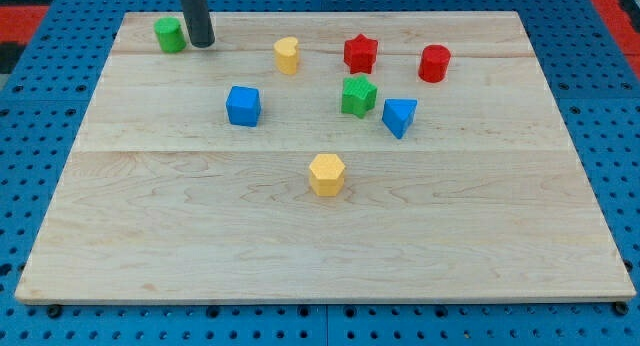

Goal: Move the green circle to the top left

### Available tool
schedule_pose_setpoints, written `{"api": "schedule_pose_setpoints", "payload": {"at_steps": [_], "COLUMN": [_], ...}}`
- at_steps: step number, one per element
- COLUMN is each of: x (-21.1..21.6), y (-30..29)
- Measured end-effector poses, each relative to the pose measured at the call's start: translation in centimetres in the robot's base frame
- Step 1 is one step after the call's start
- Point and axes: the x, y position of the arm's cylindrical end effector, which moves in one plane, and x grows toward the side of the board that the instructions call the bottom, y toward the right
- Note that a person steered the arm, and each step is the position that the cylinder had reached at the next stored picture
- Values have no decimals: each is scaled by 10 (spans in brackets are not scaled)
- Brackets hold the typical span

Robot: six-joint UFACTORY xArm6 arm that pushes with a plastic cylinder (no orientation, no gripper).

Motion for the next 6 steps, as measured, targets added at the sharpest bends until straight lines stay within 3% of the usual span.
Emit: {"api": "schedule_pose_setpoints", "payload": {"at_steps": [2,3,4,5,6], "x": [-4,-11,-11,23,59], "y": [-66,-72,-72,-59,-4]}}
